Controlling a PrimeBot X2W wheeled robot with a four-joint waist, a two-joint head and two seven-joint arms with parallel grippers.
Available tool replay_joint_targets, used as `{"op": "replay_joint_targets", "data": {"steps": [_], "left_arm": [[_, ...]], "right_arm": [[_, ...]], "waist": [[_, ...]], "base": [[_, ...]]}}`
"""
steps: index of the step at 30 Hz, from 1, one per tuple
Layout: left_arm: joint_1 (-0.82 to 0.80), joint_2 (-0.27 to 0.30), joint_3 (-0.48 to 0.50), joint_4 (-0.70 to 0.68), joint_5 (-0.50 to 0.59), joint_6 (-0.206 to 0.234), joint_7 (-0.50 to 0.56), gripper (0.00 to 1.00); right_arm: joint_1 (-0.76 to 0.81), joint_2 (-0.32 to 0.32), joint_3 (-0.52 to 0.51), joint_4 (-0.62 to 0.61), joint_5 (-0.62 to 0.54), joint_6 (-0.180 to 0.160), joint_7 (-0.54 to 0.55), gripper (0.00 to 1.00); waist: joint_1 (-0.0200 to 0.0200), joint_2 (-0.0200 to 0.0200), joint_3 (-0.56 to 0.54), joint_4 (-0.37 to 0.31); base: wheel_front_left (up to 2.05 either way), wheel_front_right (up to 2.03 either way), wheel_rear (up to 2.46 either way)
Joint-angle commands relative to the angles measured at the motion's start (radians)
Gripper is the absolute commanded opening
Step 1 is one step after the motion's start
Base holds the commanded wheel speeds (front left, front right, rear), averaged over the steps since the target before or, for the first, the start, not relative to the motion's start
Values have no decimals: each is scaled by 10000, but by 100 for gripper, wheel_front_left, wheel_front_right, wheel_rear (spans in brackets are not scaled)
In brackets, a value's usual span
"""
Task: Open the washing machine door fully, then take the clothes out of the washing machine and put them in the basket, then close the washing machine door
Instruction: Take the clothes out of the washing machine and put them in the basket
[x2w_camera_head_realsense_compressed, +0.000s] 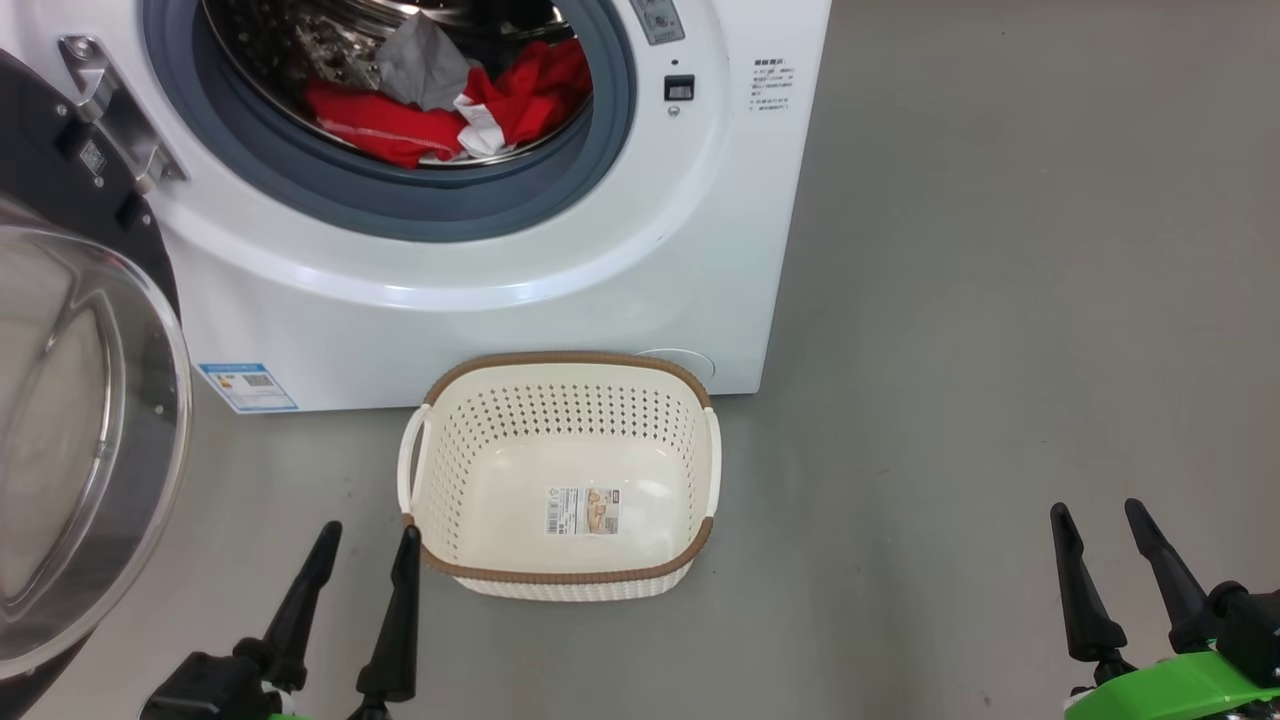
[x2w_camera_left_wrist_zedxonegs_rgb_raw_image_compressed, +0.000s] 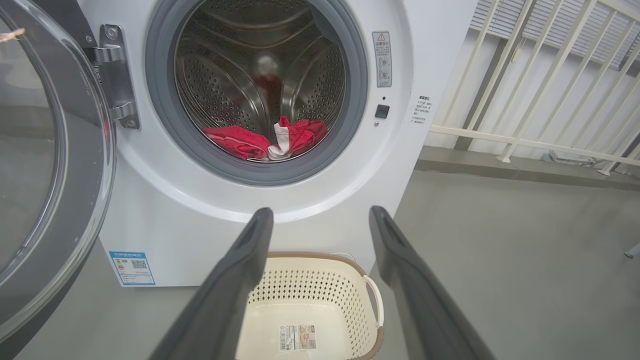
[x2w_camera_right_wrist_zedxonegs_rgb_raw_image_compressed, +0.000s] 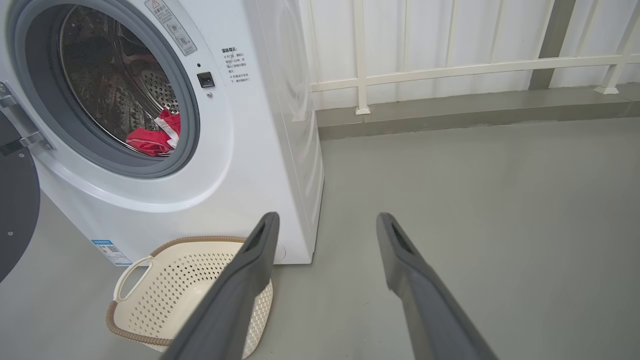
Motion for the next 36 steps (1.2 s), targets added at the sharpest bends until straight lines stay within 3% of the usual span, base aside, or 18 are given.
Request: {"op": "replay_joint_targets", "data": {"steps": [1, 26, 36], "left_arm": [[-390, 143, 287, -261, -86, -55, -51, 100], [-525, 272, 238, -202, -357, -56, -51, 100], [-592, 175, 271, -168, -177, -56, -51, 100]], "right_arm": [[-245, -142, 209, -267, -15, 65, -93, 100], [-247, -139, 416, -317, -18, 65, -93, 100], [-318, -158, 427, -350, 3, 65, -93, 100]], "waist": [[0, 0, -14, 4], [0, 0, -41, -16], [0, 0, 49, -9]], "base": [[51, -55, 4], [95, -98, 3], [26, -26, 0]]}}
